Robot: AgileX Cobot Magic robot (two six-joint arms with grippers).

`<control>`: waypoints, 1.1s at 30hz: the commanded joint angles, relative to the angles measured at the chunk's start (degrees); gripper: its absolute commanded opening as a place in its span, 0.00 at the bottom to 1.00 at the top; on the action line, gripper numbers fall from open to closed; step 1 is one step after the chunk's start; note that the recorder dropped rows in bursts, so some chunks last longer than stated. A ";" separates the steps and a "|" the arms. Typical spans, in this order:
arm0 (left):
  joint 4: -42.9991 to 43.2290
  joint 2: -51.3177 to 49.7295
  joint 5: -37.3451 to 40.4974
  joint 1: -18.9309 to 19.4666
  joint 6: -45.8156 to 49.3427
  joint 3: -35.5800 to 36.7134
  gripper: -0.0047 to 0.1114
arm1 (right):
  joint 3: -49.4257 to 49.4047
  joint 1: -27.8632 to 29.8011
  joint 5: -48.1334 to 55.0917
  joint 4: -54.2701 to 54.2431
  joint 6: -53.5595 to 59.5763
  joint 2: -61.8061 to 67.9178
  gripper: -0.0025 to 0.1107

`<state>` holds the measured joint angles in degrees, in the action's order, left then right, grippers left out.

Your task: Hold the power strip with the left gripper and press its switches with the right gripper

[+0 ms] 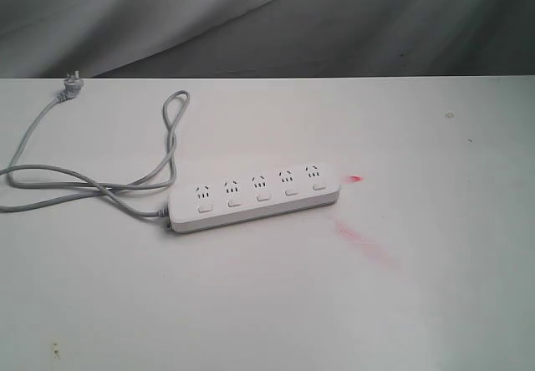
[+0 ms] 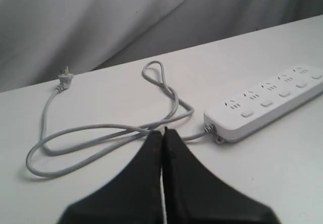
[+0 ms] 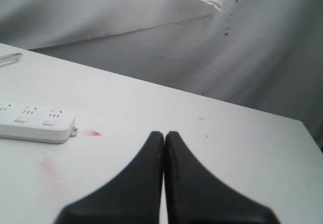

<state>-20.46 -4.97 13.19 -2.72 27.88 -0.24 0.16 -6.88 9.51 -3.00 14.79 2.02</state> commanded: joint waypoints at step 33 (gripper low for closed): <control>-30.92 -1.22 -0.53 -0.20 -10.08 -5.90 0.04 | -0.16 0.38 0.12 0.46 -0.21 -0.27 0.02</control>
<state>-51.17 -4.97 8.28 -2.72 17.93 -2.75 0.16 -6.88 9.51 -3.00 14.79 2.02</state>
